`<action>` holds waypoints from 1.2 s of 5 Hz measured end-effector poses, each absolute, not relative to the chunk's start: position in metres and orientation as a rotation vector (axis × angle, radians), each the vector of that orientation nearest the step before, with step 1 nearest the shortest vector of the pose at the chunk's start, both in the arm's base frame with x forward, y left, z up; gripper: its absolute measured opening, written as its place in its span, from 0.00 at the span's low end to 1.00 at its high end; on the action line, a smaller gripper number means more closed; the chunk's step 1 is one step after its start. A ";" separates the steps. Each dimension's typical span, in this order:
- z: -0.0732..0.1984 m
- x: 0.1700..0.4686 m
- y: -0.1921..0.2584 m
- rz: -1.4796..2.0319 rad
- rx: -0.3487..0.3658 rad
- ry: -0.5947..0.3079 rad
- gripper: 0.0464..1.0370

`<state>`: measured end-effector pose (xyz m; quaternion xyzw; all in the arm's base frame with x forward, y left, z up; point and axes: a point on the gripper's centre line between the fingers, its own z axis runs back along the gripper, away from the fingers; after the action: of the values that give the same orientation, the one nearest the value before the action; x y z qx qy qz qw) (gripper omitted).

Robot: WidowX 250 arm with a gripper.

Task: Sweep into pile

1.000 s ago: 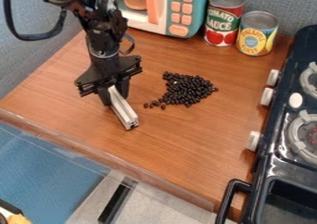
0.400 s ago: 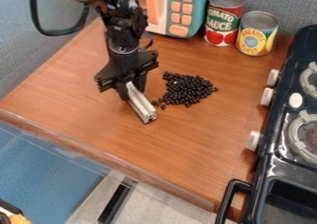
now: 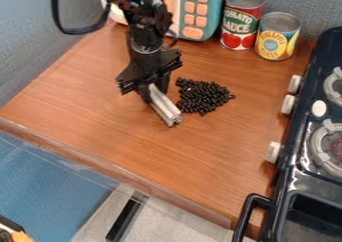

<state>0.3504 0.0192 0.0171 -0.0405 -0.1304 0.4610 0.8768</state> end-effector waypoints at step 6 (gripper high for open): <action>0.015 0.387 -0.034 0.914 -0.143 -0.308 0.32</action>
<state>0.3870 -0.0344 0.0151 -0.0688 -0.1479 0.4392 0.8834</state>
